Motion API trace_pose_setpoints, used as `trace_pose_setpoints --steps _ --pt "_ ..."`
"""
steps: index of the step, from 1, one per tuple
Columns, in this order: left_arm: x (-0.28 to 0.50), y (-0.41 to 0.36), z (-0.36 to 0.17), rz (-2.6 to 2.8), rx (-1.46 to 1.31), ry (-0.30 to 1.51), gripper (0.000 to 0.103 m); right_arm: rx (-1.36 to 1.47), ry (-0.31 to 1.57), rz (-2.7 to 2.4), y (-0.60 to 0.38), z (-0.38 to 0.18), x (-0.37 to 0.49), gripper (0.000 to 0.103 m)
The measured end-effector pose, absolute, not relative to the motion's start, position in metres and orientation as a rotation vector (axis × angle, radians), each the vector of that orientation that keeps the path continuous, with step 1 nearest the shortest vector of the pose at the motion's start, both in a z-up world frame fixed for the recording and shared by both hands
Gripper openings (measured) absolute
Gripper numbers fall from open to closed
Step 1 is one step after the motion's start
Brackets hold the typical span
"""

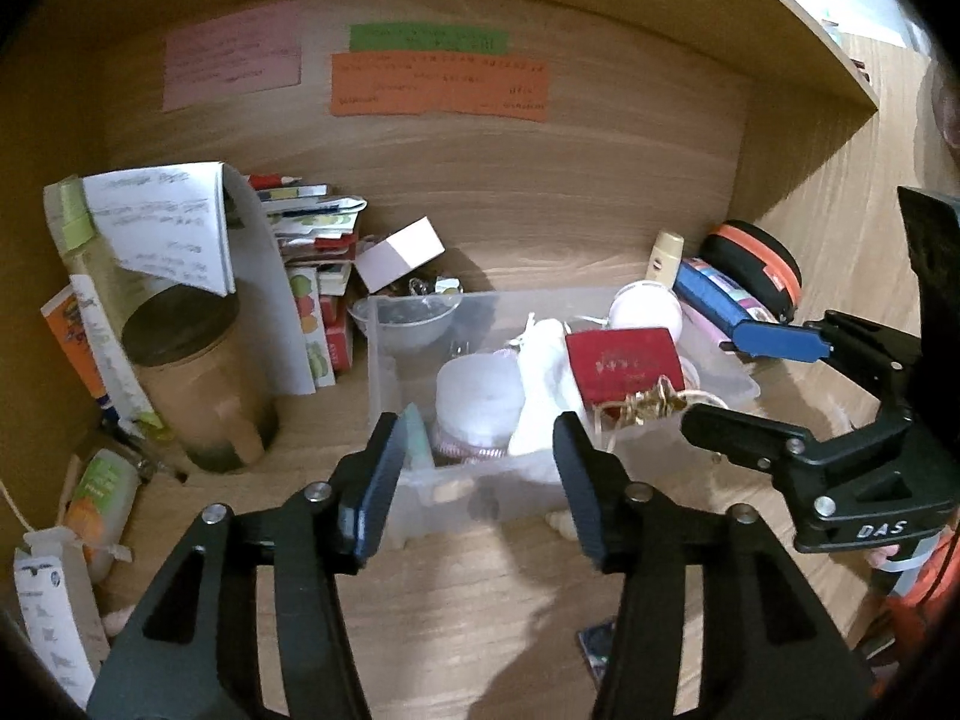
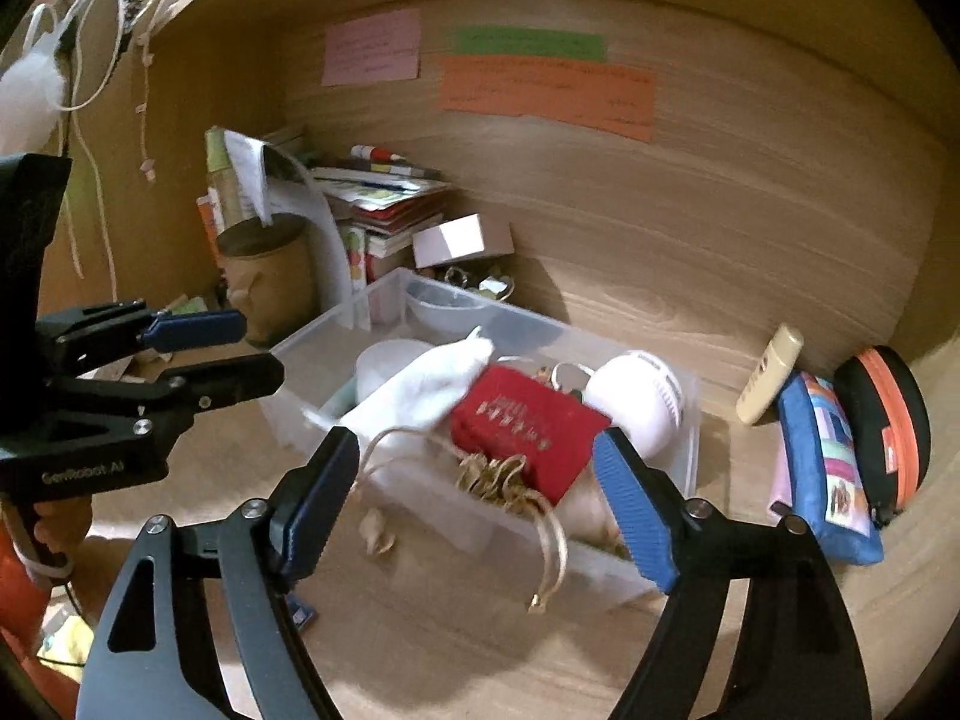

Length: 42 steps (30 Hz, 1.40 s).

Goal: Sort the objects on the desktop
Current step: 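Release the red pouch from the right tool while the left releases the block into the bin, then grasp the blue Max card box with the right tool while the left grasps the white shell piece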

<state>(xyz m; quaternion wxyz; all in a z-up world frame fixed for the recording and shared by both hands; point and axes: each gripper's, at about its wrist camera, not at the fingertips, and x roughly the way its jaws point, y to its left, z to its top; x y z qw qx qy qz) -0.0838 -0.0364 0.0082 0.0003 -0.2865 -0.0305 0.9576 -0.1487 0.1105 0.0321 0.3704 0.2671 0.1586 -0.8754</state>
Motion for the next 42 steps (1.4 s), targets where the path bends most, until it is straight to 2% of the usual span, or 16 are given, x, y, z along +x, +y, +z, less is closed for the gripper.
trace_pose_setpoints --steps 4,7,12,15,22,26,30,32,33,38,42 --pt "-0.07 -0.037 0.005 3.01 -0.918 -0.105 0.056 0.706 0.399 -2.223 0.115 0.027 -0.133 0.079" --pt "-0.062 -0.038 0.003 3.013 -0.932 -0.114 0.059 0.746 0.389 -2.197 0.115 0.019 -0.121 0.083" --pt "-0.049 -0.039 -0.004 3.01 -0.978 -0.13 0.062 0.802 0.424 -2.121 0.107 -0.005 -0.094 0.083" --pt "-0.042 -0.04 -0.011 3.019 -1.005 -0.136 0.072 0.814 0.477 -2.088 0.097 -0.02 -0.077 0.083" --pt "-0.026 -0.047 -0.019 3.032 -1.033 -0.137 0.072 0.89 0.488 -2.017 0.082 -0.048 -0.069 0.08" --pt "-0.023 -0.053 -0.025 3.03 -1.063 -0.165 0.072 0.965 0.481 -1.959 0.076 -0.054 -0.075 0.049" --pt "-0.028 -0.055 -0.031 3.009 -1.087 -0.191 0.072 0.983 0.529 -1.963 0.073 -0.063 -0.073 0.04" --pt "-0.032 -0.052 -0.034 2.991 -1.102 -0.194 0.072 0.978 0.535 -1.953 0.073 -0.063 -0.071 0.027" --pt "-0.035 -0.05 -0.036 2.982 -1.109 -0.192 0.072 0.977 0.531 -1.945 0.074 -0.062 -0.071 0.025" --pt "-0.05 -0.035 -0.043 2.932 -1.143 -0.157 0.072 0.982 0.512 -1.965 0.085 -0.061 -0.079 0.025" --pt "-0.068 -0.02 -0.05 2.886 -1.188 -0.125 0.072 1.004 0.427 -2.012 0.111 -0.057 -0.096 0.025"
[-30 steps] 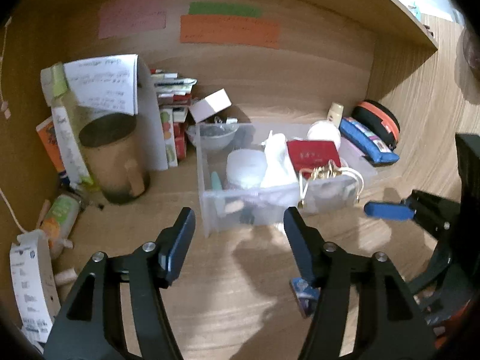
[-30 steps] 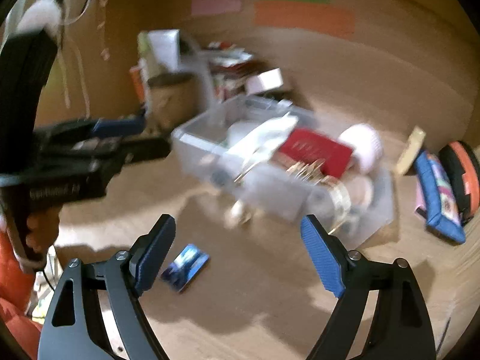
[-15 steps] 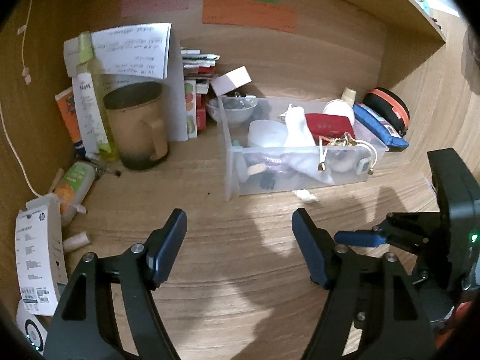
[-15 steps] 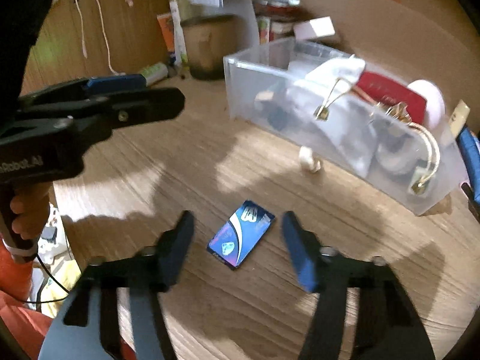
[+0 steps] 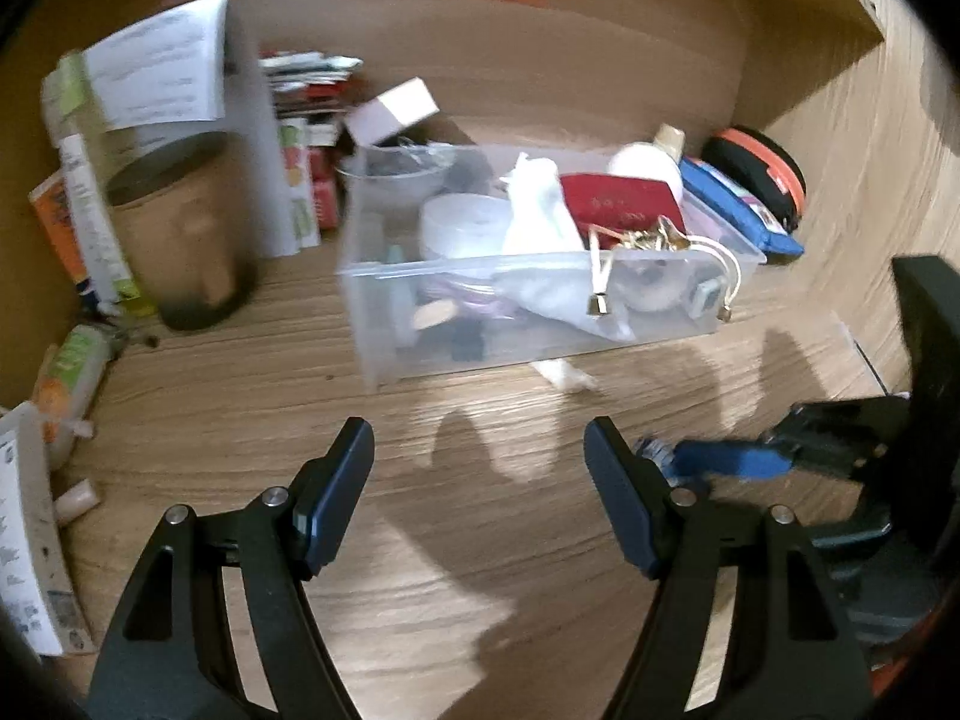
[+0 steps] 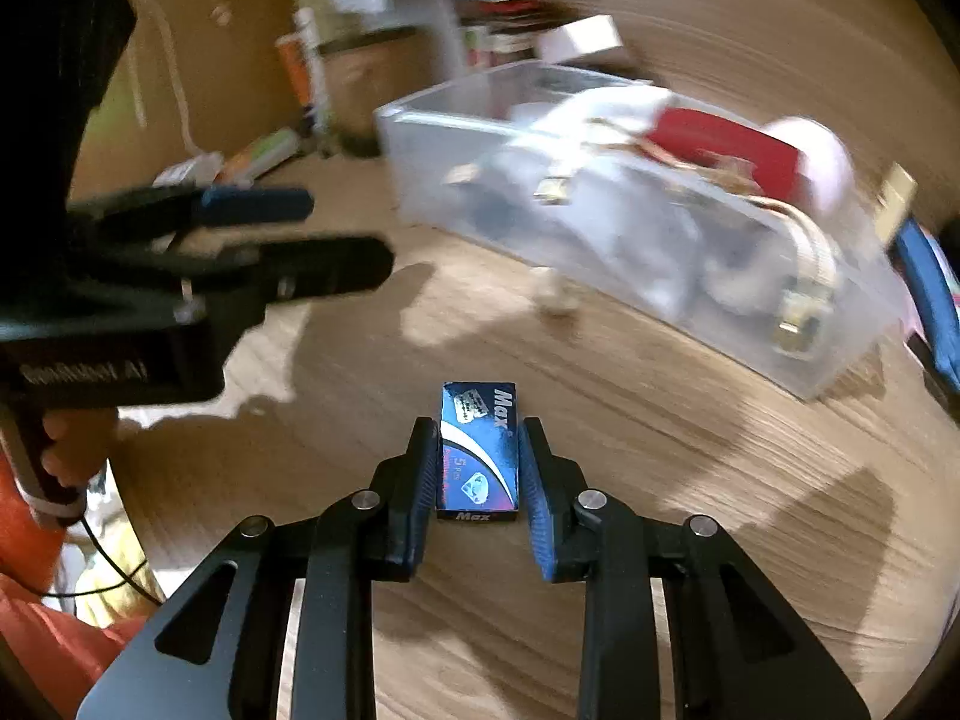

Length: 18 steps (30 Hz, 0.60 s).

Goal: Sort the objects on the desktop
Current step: 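Grasp the blue Max card box with the right tool while the left grasps the white shell piece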

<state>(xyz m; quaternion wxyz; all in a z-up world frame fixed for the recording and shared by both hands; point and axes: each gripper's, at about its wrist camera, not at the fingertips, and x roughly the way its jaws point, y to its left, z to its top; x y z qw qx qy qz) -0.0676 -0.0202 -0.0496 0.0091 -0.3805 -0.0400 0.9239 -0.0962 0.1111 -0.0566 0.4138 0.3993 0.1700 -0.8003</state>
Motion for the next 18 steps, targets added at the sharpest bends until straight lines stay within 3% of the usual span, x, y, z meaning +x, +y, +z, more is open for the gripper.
trace_pose_setpoints --steps 5,13,18 --pt "-0.093 0.0 -0.058 2.818 -1.238 -0.098 0.07 1.007 0.332 -2.086 0.144 -0.046 -0.118 0.025" --pt "-0.124 0.014 -0.07 2.782 -1.319 -0.16 0.043 0.985 0.244 -2.13 0.176 -0.032 -0.146 0.025" --pt "-0.135 0.021 -0.078 2.777 -1.375 -0.17 0.038 0.979 0.217 -2.108 0.18 -0.032 -0.152 0.025"
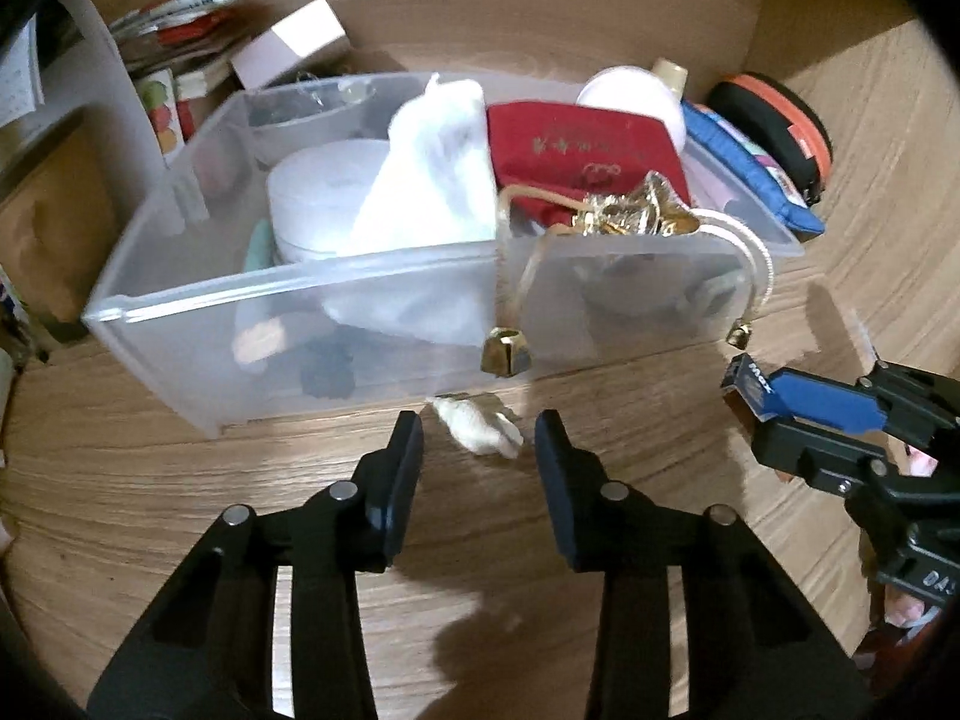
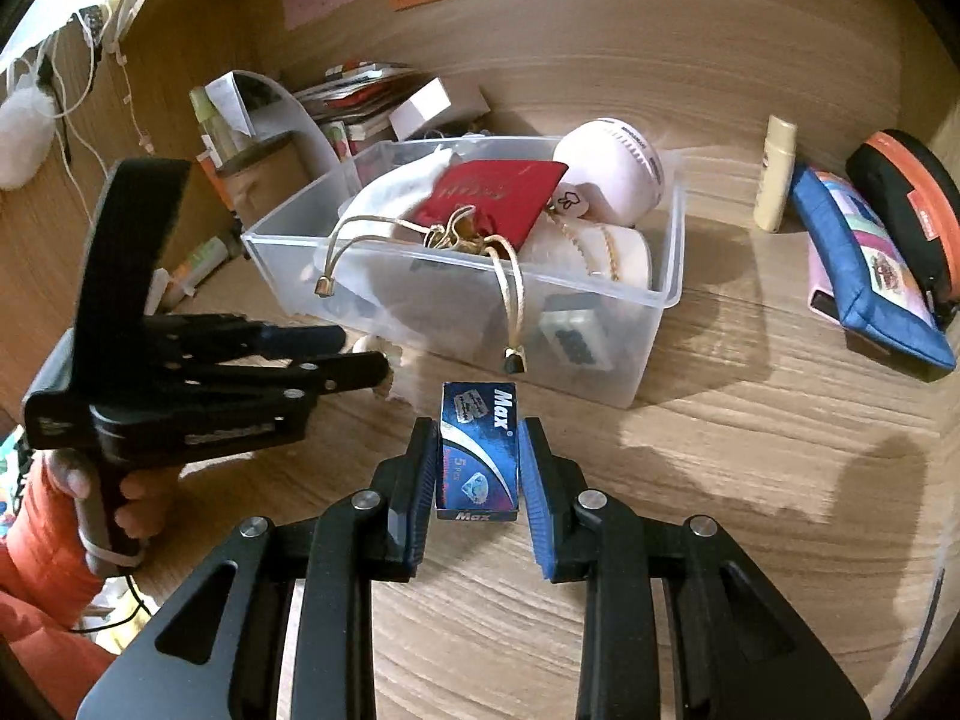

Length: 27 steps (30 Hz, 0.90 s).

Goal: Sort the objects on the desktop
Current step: 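Grasp the blue Max card box with the right tool while the left grasps the white shell piece, then carry the card box and shell piece over the clear bin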

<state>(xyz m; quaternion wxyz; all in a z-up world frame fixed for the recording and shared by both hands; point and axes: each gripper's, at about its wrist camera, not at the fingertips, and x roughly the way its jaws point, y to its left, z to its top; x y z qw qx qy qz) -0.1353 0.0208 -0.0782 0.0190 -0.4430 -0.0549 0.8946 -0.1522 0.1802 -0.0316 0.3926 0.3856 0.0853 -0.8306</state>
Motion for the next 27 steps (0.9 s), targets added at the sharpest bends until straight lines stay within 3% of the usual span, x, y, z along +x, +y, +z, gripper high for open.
trace_pose_setpoints --steps 2,4,27 --pt "-0.136 0.024 -0.079 2.794 -1.371 -0.16 0.036 0.977 0.213 -2.099 0.182 -0.032 -0.153 0.025" --pt "-0.136 0.027 -0.08 2.814 -1.37 -0.138 0.028 0.974 0.207 -2.089 0.183 -0.033 -0.152 0.025" --pt "-0.099 0.042 -0.048 2.804 -1.189 -0.098 0.027 0.911 0.177 -2.111 0.187 -0.015 -0.145 0.025"
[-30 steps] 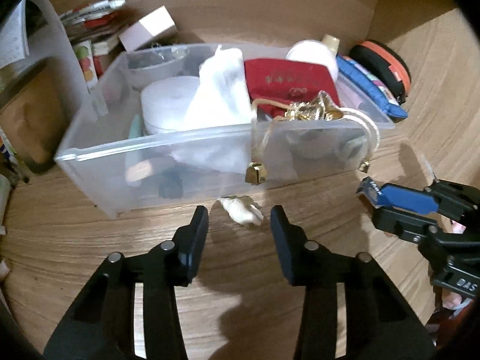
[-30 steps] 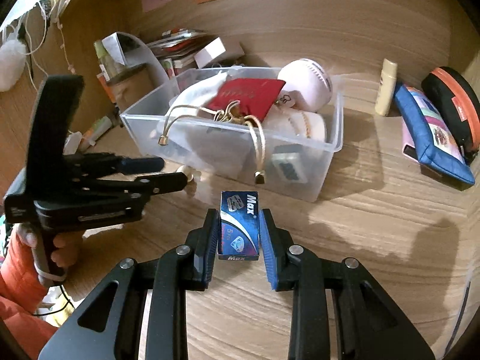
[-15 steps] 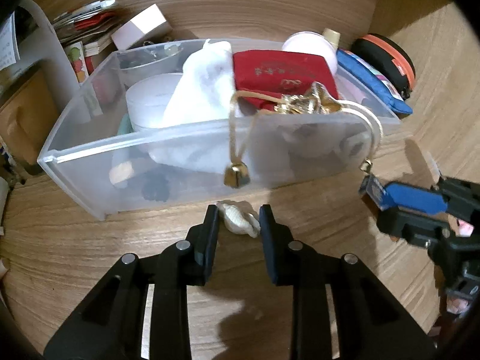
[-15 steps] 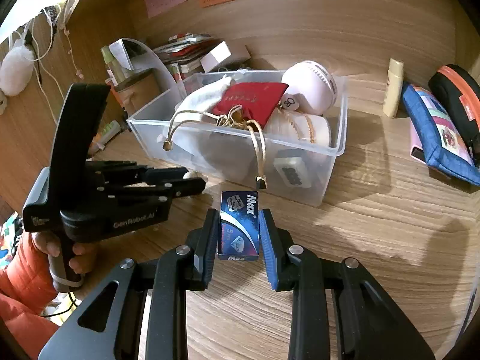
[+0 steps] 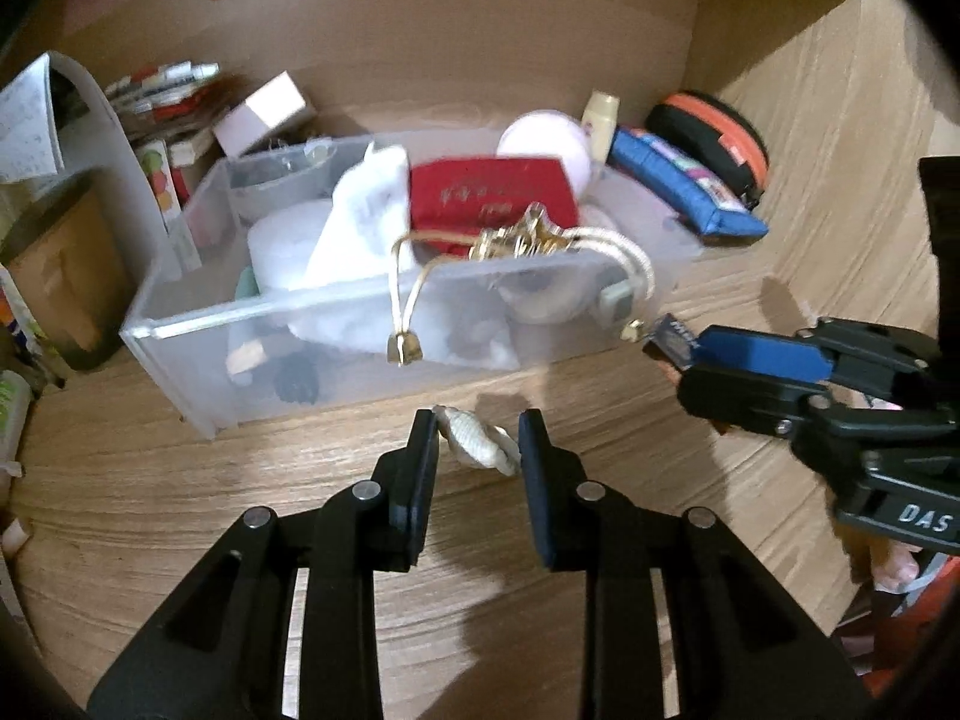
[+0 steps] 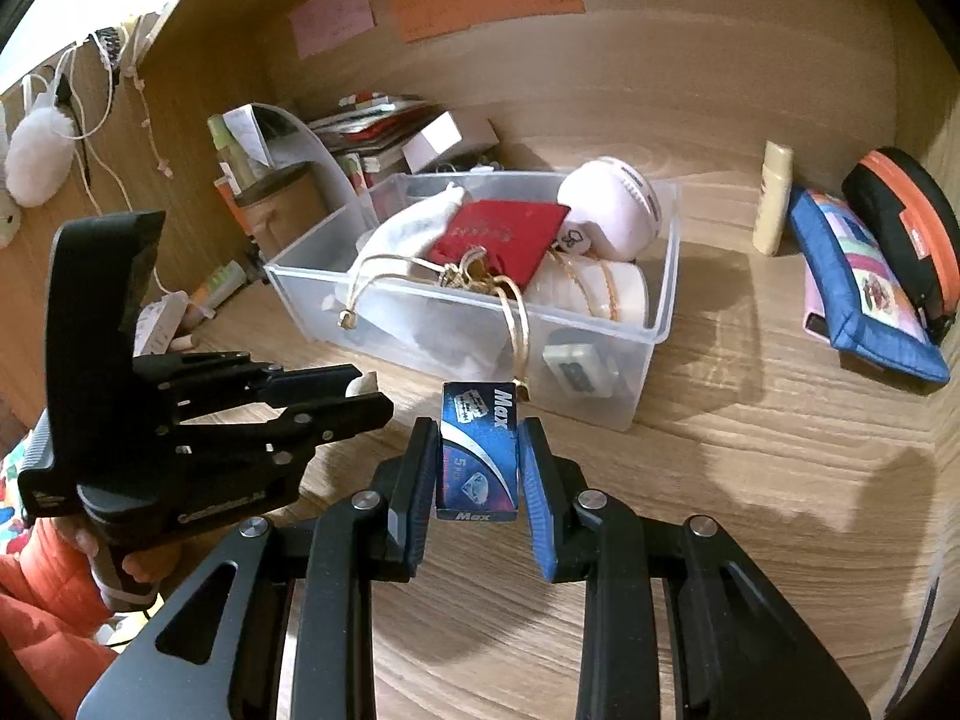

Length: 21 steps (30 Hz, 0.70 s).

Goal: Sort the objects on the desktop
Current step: 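Carry the card box and shell piece over the clear bin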

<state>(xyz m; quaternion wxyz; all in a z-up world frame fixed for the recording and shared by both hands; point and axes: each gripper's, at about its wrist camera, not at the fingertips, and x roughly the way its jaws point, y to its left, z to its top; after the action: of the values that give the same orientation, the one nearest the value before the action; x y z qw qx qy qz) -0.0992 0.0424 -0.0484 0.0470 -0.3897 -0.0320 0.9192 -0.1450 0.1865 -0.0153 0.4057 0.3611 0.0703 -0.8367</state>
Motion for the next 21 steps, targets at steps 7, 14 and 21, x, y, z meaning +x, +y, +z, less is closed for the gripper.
trace_pose_setpoints --steps 7,14,21 --pt "-0.091 0.037 -0.023 2.844 -1.068 -0.128 0.027 0.849 0.179 -2.134 0.187 0.001 -0.14 0.025" --pt "-0.092 0.013 -0.003 2.904 -0.98 -0.184 0.027 0.825 0.162 -2.175 0.188 0.014 -0.152 0.025" --pt "-0.1 -0.012 0.004 2.964 -0.948 -0.194 0.027 0.811 0.154 -2.228 0.19 0.024 -0.171 0.025"
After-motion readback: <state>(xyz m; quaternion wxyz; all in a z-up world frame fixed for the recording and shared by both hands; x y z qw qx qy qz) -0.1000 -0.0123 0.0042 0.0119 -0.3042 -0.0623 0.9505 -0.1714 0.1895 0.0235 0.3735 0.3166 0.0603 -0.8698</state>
